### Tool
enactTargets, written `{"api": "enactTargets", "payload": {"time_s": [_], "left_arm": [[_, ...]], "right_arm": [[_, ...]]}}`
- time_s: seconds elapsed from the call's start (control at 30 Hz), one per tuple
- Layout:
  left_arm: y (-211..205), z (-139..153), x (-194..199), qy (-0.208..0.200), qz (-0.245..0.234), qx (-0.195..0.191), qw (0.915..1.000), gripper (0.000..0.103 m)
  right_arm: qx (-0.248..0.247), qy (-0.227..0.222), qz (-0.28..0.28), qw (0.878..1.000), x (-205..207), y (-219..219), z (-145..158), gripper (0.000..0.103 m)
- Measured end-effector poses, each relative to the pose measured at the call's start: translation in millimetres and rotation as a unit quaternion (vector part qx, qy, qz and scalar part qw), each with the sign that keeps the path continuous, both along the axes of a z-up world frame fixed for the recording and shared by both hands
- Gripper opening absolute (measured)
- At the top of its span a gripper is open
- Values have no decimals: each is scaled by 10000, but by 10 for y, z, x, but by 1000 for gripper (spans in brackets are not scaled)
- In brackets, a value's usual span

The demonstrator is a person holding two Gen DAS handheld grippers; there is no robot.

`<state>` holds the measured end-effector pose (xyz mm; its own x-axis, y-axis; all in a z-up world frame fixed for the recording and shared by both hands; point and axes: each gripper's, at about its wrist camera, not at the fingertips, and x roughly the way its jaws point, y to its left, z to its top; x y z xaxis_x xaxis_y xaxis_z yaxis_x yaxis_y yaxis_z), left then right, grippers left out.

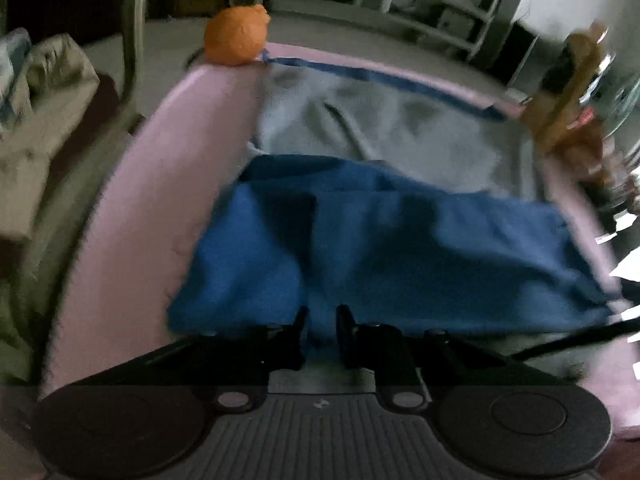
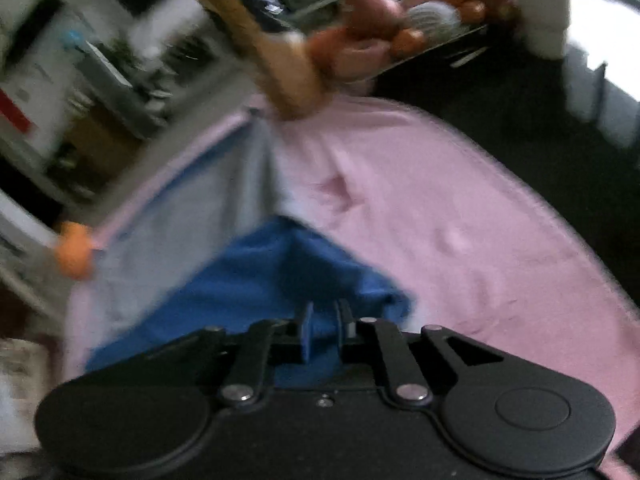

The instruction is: Fold clothes

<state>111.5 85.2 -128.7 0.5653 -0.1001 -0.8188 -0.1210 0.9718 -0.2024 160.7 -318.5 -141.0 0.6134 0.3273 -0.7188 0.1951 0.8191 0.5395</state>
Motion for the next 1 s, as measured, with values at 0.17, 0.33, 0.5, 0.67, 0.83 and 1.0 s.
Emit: {"api": "enactTargets", "payload": {"time_s": [0.17, 0.33, 0.5, 0.67, 0.83, 1.0], "left_arm": [[-236, -149, 31, 90, -448, 69, 9989, 17], [-288, -232, 57, 155, -439, 348, 9983, 27], [-260, -117, -19, -28, -384, 524, 9979, 20], [-97, 373, -69, -781, -260, 208, 9964, 20], [-81, 735, 290, -1201, -420, 330, 9913, 25], [-39, 393, 758, -747, -502, 284, 9955, 17]], "right_arm": [[1755, 430, 750, 9807, 116, 206, -274, 14], [297, 909, 1513, 9838, 230, 808, -413, 9], [-957, 601, 1870, 9758, 99, 1099, -277, 12], [163, -390, 1117, 9928, -32, 582, 185, 13], [1470, -966, 523, 9830, 190, 228, 523, 15], [1524, -913, 287, 9837, 639, 150, 466, 17]]}}
